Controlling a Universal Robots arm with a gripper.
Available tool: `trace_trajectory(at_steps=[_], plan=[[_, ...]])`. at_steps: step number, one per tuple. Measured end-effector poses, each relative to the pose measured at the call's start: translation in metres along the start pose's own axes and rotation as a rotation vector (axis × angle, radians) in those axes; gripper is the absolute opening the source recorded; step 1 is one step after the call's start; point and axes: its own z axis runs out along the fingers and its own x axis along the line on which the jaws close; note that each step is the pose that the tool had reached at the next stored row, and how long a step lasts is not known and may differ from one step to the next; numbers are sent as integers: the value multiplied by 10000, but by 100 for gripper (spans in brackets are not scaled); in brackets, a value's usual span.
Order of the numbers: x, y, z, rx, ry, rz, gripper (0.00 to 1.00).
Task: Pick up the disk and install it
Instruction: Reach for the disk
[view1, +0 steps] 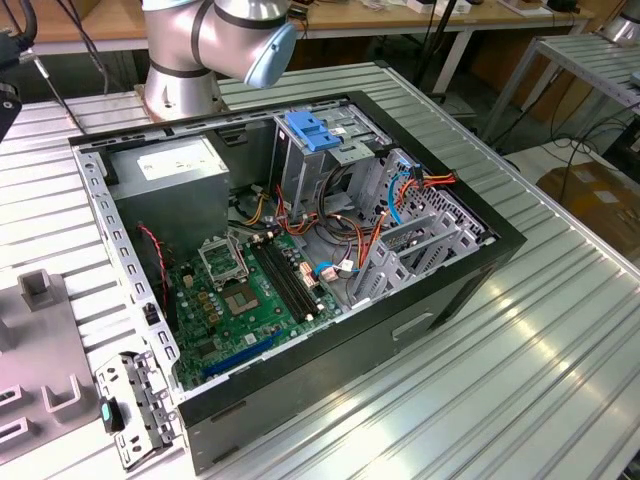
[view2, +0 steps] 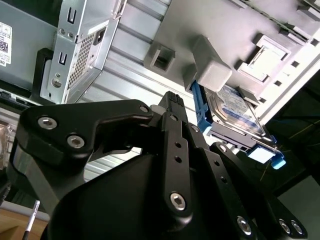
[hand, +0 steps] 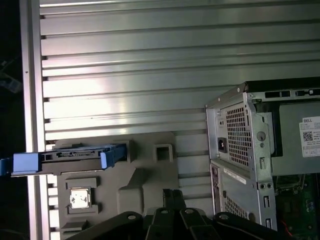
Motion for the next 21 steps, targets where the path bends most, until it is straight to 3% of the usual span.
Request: trace_trajectory(at_steps=[8, 13, 21], plan=[[108, -8, 3, 0, 1, 1, 11], [232, 8, 4, 1, 1, 14, 11], [385, 98, 24, -5, 4, 19, 11]])
